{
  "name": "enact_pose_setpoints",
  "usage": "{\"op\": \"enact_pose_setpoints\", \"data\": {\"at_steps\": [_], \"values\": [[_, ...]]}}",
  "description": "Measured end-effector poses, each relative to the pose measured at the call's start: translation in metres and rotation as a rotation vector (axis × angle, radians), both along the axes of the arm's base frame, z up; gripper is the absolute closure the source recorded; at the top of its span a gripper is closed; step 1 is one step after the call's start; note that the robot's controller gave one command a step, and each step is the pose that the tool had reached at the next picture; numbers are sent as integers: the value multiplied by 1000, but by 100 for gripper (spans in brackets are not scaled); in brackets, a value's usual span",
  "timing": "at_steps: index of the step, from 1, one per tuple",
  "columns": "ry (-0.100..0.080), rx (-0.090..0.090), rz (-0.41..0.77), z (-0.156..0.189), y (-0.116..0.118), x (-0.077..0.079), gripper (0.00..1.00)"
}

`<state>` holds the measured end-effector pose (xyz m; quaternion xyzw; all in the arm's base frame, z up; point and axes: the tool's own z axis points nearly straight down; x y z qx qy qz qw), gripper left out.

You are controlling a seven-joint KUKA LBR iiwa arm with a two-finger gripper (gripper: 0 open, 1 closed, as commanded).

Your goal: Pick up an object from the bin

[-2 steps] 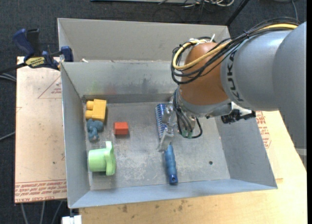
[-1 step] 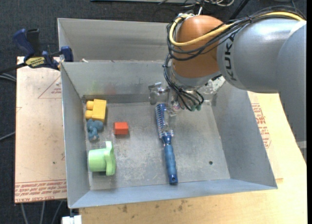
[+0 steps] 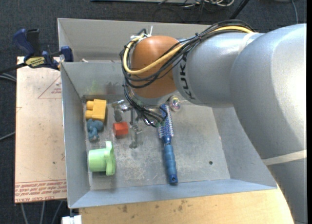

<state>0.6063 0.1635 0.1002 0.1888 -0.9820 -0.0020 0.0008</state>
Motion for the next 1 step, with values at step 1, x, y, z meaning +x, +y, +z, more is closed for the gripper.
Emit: {"op": "enact_pose_setpoints", "data": {"at_steps": [1], "values": [[-3, -1, -10, 2, -5, 2, 100]]}}
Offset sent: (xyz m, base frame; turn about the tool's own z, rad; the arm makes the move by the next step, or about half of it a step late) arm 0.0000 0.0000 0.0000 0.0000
